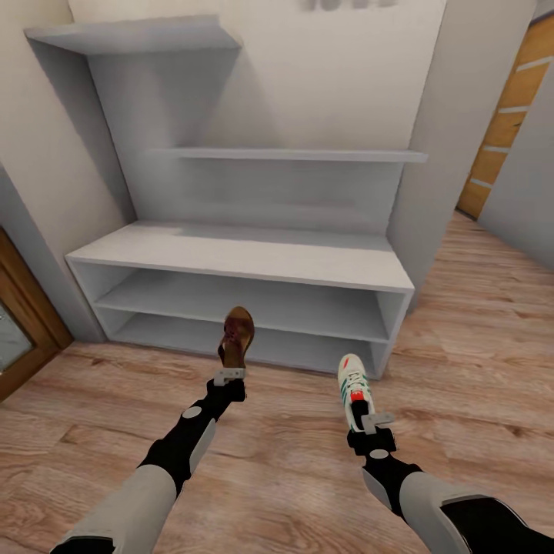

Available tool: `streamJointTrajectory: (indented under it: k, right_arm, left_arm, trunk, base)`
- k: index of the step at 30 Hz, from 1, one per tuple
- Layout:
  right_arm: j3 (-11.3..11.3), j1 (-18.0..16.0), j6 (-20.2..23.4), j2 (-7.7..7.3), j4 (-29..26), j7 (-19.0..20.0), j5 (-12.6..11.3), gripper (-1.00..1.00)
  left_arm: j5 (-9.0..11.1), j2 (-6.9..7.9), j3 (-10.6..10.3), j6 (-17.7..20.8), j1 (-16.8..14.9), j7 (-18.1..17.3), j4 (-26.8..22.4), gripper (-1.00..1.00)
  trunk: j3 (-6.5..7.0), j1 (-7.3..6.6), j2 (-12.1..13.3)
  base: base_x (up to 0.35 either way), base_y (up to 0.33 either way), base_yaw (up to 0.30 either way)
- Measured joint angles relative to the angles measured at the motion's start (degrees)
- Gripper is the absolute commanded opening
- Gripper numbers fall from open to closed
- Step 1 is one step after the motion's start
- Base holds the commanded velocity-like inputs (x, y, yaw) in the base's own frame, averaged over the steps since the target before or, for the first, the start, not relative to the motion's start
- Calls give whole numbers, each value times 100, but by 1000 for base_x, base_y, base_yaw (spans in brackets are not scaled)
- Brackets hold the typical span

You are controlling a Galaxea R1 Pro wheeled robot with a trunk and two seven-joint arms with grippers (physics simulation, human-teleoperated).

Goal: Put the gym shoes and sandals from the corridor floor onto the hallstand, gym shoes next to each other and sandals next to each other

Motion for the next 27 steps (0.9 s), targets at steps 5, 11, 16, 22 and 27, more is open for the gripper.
streamJointTrajectory:
  k: [5,11,16,22,27]
  right_arm:
    - [-1,0,0,0,0,5,-1,-100]
    - [-5,1,2,0,20,6,-4,-100]
    - [-4,2,6,1,50,6,-4,-100]
    - [3,2,7,5,61,3,0,-100]
    - [4,2,7,7,64,1,0,-100]
  left_arm:
    - [0,5,0,1,0,-3,0,-100]
    - [-2,8,0,2,0,-8,1,-100]
    - [-2,9,0,1,0,-9,1,-100]
    - [-5,8,0,-1,-1,-5,2,-100]
    - [-7,8,1,-10,-1,-2,4,-100]
  trunk:
    - [1,0,0]
    - [1,0,0]
    - [1,0,0]
    - [4,0,0]
    - [14,0,0]
  base:
    - [0,319,-6]
    - [0,330,-1]
    - [0,328,-5]
    - [0,160,-153]
    - [0,20,-281]
